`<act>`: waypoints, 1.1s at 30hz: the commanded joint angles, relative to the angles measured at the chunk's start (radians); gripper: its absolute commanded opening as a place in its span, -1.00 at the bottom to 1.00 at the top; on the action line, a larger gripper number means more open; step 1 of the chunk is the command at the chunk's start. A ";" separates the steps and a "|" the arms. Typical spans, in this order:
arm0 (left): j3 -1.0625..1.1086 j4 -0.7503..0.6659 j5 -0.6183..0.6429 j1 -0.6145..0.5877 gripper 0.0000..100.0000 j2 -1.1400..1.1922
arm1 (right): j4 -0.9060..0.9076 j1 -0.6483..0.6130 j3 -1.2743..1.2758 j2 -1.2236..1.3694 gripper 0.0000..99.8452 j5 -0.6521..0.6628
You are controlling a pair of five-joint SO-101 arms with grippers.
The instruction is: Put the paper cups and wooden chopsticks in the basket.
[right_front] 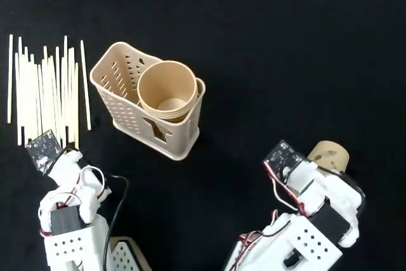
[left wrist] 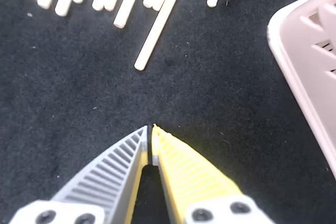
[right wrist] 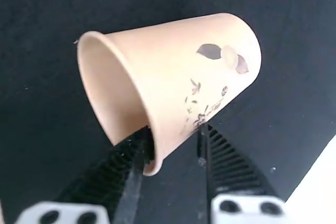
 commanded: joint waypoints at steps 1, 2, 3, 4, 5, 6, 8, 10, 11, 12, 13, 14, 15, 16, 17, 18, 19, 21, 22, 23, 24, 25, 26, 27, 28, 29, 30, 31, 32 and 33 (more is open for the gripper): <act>0.016 0.005 0.006 0.007 -0.94 -0.005 | -0.100 0.017 0.010 -0.004 -0.78 -0.057; 0.016 0.005 0.006 0.007 -0.94 -0.005 | -0.110 0.014 0.007 -0.005 -0.83 -0.077; 0.016 0.005 0.006 0.007 -0.94 -0.005 | -0.120 0.012 0.002 -0.005 -0.90 -0.098; 0.016 0.005 0.006 0.007 -0.94 -0.005 | -0.123 0.011 -0.007 -0.005 -0.98 -0.126; 0.016 0.005 0.006 0.007 -0.94 -0.005 | -0.123 0.009 -0.022 -0.005 -0.98 -0.157; 0.016 0.005 0.006 0.007 -0.94 -0.005 | -0.123 0.009 -0.039 -0.005 -0.96 -0.193; 0.016 0.005 0.006 0.007 -0.94 -0.005 | -0.118 0.008 -0.081 -0.005 -0.98 -0.253; 0.016 0.005 0.006 0.007 -0.94 -0.005 | -0.112 0.008 -0.124 -0.005 -0.97 -0.292; 0.016 0.005 0.006 0.007 -0.94 -0.005 | -0.095 0.008 -0.148 -0.005 -0.97 -0.307; 0.016 0.005 0.006 0.007 -0.94 -0.005 | -0.072 0.008 -0.177 -0.005 -0.97 -0.325; 0.016 0.005 0.006 0.007 -0.94 -0.005 | -0.044 -0.002 -0.211 -0.002 -0.97 -0.348; 0.016 0.005 0.006 0.007 -0.94 -0.005 | -0.012 -0.017 -0.249 0.002 -0.97 -0.376; 0.016 0.005 0.006 0.007 -0.94 -0.005 | 0.026 -0.031 -0.289 0.004 -0.97 -0.410; 0.016 0.005 0.006 0.007 -0.94 -0.005 | 0.068 -0.052 -0.332 0.004 -0.97 -0.450; 0.016 0.005 0.006 0.007 -0.94 -0.005 | 0.107 -0.081 -0.384 0.004 -0.97 -0.496; 0.016 0.005 0.006 0.007 -0.94 -0.005 | 0.147 -0.115 -0.441 0.004 -0.97 -0.543; 0.016 0.005 0.006 0.007 -0.94 -0.005 | 0.186 -0.155 -0.499 0.004 -0.97 -0.592; 0.016 0.005 0.006 0.007 -0.94 -0.005 | 0.252 -0.252 -0.628 0.005 -0.97 -0.697; 0.016 0.005 0.006 0.007 -0.94 -0.005 | 0.278 -0.304 -0.693 0.007 -0.97 -0.747; 0.016 0.005 0.006 0.007 -0.94 -0.005 | 0.302 -0.354 -0.760 0.007 -0.97 -0.793; 0.016 0.005 0.006 0.007 -0.94 -0.005 | 0.318 -0.407 -0.822 0.010 -0.97 -0.832; 0.016 0.005 0.006 0.007 -0.94 -0.005 | 0.327 -0.457 -0.880 0.021 -0.97 -0.865; 0.016 0.005 0.006 0.007 -0.94 -0.005 | 0.334 -0.508 -0.937 0.036 -0.97 -0.896; 0.016 0.005 0.006 0.007 -0.94 -0.005 | 0.333 -0.559 -0.984 0.056 -0.97 -0.924; 0.016 0.005 0.006 0.007 -0.94 -0.005 | 0.331 -0.606 -1.029 0.084 -0.97 -0.947; 0.016 0.005 0.006 0.007 -0.94 -0.005 | 0.334 -0.649 -1.067 0.116 -0.97 -0.967; 0.016 0.005 0.006 0.007 -0.94 -0.005 | 0.338 -0.692 -1.102 0.150 -0.97 -0.993; 0.016 0.005 0.006 0.007 -0.94 -0.005 | 0.336 -0.736 -1.139 0.186 -0.97 -1.022; 0.016 0.005 0.006 0.007 -0.94 -0.005 | 0.333 -0.784 -1.175 0.225 -0.97 -1.051; 0.016 0.005 0.006 0.007 -0.94 -0.005 | 0.333 -0.829 -1.210 0.268 -0.97 -1.076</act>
